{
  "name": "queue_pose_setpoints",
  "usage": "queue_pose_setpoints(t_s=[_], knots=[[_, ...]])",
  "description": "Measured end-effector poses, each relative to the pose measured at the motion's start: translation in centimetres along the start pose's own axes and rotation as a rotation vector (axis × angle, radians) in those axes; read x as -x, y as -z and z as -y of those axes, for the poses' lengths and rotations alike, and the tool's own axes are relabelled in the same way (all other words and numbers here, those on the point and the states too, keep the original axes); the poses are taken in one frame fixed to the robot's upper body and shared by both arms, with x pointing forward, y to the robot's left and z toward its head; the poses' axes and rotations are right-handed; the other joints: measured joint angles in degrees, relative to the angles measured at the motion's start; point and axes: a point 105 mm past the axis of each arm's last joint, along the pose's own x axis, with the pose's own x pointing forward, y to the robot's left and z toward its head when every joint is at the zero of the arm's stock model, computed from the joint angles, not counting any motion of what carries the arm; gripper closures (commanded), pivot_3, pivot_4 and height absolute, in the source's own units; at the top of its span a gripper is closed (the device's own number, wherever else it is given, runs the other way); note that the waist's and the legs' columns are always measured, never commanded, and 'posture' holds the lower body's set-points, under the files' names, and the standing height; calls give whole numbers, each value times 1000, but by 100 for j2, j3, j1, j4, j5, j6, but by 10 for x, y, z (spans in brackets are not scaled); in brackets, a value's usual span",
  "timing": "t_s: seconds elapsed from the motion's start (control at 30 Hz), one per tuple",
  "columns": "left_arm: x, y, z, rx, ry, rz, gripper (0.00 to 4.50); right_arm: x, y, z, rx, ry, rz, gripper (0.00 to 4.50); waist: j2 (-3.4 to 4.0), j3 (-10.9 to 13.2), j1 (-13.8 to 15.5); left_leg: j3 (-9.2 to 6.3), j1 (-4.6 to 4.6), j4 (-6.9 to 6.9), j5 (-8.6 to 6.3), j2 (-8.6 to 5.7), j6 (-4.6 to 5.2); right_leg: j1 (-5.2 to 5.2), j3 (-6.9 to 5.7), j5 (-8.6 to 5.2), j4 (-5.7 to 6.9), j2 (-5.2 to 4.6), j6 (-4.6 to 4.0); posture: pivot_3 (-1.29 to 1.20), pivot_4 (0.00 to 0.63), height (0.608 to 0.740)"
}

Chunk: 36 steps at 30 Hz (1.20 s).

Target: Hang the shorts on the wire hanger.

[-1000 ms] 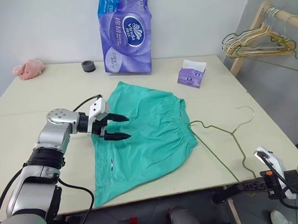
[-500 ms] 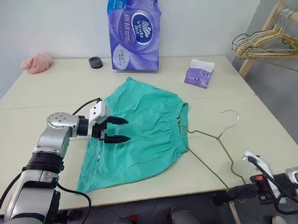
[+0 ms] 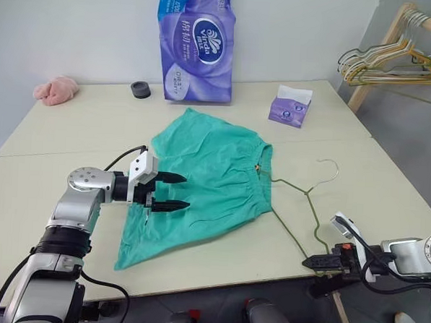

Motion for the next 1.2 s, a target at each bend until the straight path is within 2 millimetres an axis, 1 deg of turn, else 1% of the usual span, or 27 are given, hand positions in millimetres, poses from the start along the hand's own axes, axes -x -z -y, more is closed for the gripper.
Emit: queue_pose_setpoints(t_s=[0.2, 0.33, 0.43, 0.57, 0.6, 0.7, 0.8, 0.9, 0.97, 1.1, 1.2], knots=[[0, 5, 7, 5, 9, -6, 581, 3, -12, 2, -52, 32, 85, 4500, 1, -1, 85, -5, -4, -2, 0, 0, 0, -1, -3, 0, -1, 1, 0, -145, 67, 740], [-1, 4, 7, -2, 10, -7, 581, -1, -14, -5, -80, 15, 116, 4500, 2, -1, 87, -2, -5, -2, 0, 0, 0, -1, -2, 0, -4, 1, 0, -141, 66, 740], [-1, 2, 8, -11, 10, -5, 581, -5, -2, -12, -111, -8, 84, 4500, 2, -1, 90, 0, -6, -3, -1, 0, 1, -1, -2, 0, -7, 1, 0, -133, 71, 740], [-1, 2, 9, -8, 8, -4, 581, -12, 17, -24, -98, -52, 32, 4500, 2, -1, 104, -2, -5, -4, -1, 3, 1, -1, -2, -1, -7, 6, 0, -131, 75, 740], [-1, 3, 9, -6, 8, -4, 581, -14, 22, -26, -96, -58, 14, 4500, 2, -1, 105, -3, -5, -3, -1, 4, 1, -1, -2, -1, -6, 6, 0, -130, 86, 740], [-2, 4, 13, -1, 13, -3, 581, -12, 35, -32, -61, -65, -38, 4500, 6, 3, 127, 1, -4, -3, -1, 3, 1, 0, 1, -1, -9, 5, 1, -133, 92, 740], [-1, 7, 15, 17, 17, -5, 581, -11, 43, -38, -26, -72, -75, 4500, 1, 8, 159, -4, -4, -3, -1, 9, 1, 0, -4, -2, -12, 11, 4, -135, 95, 740], [0, 6, 16, 33, 21, -2, 581, -17, 51, -45, 11, -93, -125, 4500, 5, 14, 192, -4, -4, -5, -1, 9, 1, 0, -3, -7, -14, 12, 10, -147, 101, 740], [2, 7, 16, 43, 25, -9, 581, -20, 54, -45, 35, -93, -150, 4500, 8, 16, 197, -1, -4, -5, -1, 8, 1, 0, -2, -6, -18, 12, 10, -161, 106, 740], [7, 11, 17, 63, 44, -35, 581, -34, 47, -49, 136, -109, -186, 4500, 19, 40, 195, 2, -4, -7, -1, 11, 1, 1, 0, -6, -36, 15, 9, -170, 109, 740], [13, 17, 12, 77, 46, -67, 581, -39, 45, -49, 198, -111, -220, 4500, 28, 64, 207, -2, -7, -9, -1, 9, 1, 0, -4, -1, -39, 13, 1, -170, 109, 740]])
